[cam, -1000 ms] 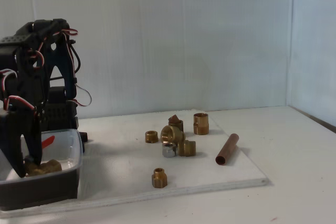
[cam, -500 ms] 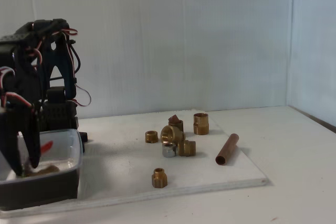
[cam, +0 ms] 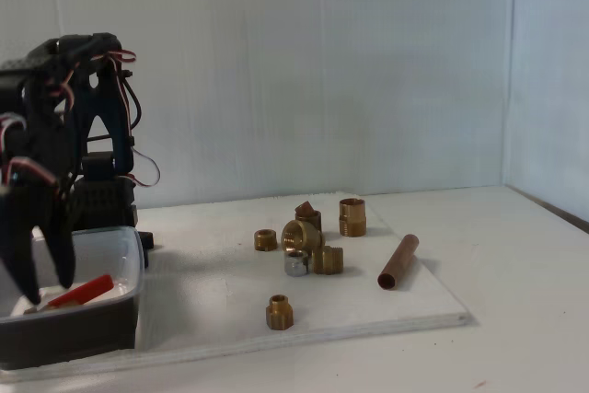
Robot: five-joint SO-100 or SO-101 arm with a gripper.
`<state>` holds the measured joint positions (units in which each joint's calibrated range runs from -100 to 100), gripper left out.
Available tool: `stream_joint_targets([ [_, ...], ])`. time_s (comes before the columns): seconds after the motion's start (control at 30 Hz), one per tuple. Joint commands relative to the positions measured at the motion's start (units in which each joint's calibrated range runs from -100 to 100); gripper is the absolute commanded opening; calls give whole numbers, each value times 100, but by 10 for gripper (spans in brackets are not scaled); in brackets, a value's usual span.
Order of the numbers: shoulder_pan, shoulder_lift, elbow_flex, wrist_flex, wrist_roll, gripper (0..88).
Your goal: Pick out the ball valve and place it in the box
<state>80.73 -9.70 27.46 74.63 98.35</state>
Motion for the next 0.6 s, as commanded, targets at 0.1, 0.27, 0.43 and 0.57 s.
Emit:
stream_joint_targets([
  [0.1, -560, -891, -986, 875, -135, 167],
  [0.27, -1173, -1561, -1167, 1564, -663, 167],
  [0.43, -2280, -2154, -1104, 2072, -1983, 166],
  [0.57, -3601, -2324, -1031, 2063, -3422, 166],
])
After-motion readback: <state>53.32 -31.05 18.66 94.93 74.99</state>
